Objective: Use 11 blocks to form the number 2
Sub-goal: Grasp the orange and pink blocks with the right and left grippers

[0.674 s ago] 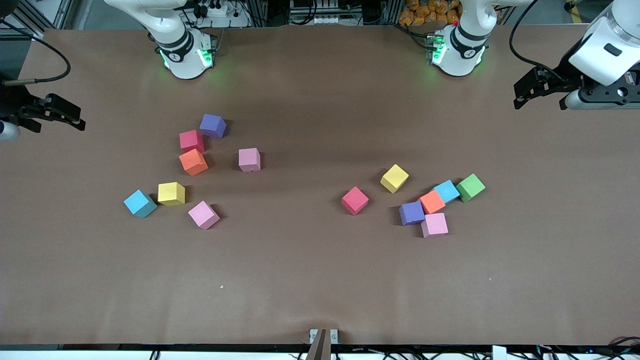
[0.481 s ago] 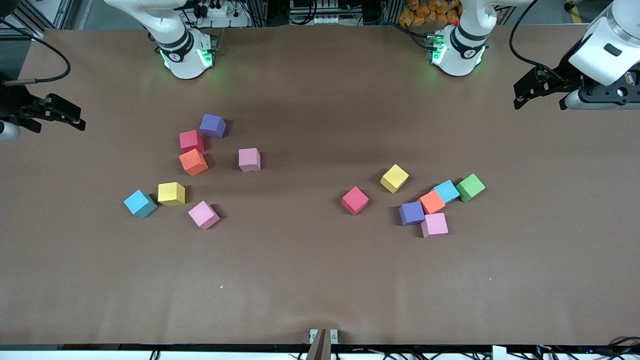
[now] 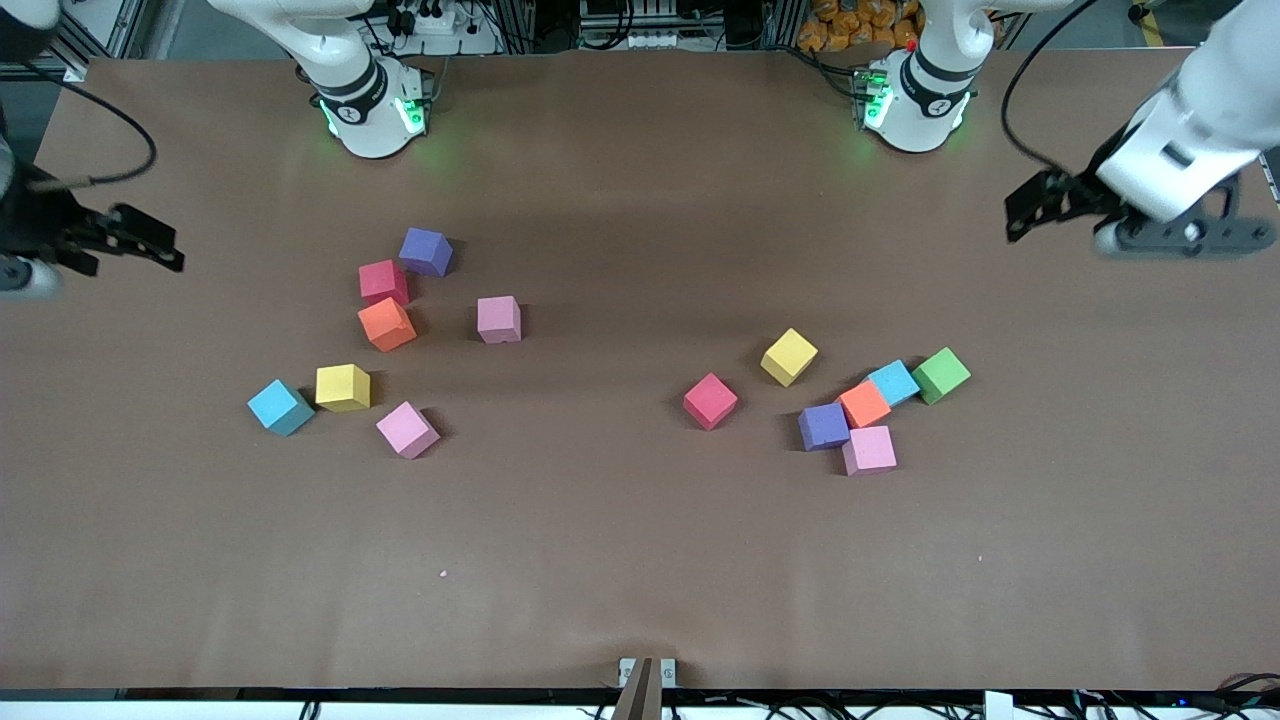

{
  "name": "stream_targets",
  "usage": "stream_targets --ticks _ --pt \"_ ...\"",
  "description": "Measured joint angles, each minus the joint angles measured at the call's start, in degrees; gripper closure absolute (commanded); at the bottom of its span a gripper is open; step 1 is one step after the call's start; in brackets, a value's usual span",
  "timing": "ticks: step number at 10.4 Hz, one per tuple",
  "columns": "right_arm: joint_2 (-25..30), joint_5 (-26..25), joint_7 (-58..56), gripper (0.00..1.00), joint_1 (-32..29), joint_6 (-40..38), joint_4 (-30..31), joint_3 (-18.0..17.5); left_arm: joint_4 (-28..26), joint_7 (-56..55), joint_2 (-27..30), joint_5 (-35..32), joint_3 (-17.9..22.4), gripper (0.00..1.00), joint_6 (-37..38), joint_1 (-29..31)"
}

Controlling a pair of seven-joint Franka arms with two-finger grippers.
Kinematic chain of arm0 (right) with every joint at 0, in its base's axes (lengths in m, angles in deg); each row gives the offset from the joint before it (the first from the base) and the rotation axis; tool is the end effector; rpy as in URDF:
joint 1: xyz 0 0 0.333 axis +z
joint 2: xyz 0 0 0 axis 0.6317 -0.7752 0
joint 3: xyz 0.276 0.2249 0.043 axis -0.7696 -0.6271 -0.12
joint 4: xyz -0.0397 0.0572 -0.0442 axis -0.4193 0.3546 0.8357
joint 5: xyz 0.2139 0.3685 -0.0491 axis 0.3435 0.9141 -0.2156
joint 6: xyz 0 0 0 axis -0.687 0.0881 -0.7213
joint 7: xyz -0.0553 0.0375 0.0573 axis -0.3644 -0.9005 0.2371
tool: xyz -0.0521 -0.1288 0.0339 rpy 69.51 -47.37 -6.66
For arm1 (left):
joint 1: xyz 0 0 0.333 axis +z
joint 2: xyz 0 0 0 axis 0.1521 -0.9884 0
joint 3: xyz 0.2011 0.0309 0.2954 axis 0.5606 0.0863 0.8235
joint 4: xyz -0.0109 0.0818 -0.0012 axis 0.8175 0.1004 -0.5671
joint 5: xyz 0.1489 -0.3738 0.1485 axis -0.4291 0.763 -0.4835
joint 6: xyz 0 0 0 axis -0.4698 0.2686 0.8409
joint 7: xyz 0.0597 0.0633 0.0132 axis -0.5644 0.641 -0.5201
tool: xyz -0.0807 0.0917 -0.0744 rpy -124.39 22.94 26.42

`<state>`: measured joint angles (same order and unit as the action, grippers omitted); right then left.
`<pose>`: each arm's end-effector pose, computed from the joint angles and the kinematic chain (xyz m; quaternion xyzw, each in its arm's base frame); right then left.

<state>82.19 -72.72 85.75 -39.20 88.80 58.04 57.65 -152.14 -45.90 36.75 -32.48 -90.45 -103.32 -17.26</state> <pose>0.5923 -0.0015 0.5893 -0.9991 -0.0225 0.0348 0.0080 0.5676 -0.1069 0.5944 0.9997 -0.0146 -0.0206 0.0048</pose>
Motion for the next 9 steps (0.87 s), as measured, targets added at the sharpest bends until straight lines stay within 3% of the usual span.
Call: stream_targets --ticks 2,5,9 --pt "-3.21 0.03 0.04 0.00 2.05 7.72 4.79 0.01 -0.69 -0.20 -5.82 -0.05 -0.05 0.00 -7.21 -1.07" --pt "-10.16 0.03 0.23 0.00 5.59 12.80 6.06 0.01 -0.76 -7.08 -16.51 -0.05 -0.05 0.00 -18.11 -2.31" --pt "-11.54 0.03 0.06 0.00 7.59 17.81 14.19 -0.02 -0.38 -18.22 -26.27 -0.58 0.01 0.00 -29.89 -4.42"
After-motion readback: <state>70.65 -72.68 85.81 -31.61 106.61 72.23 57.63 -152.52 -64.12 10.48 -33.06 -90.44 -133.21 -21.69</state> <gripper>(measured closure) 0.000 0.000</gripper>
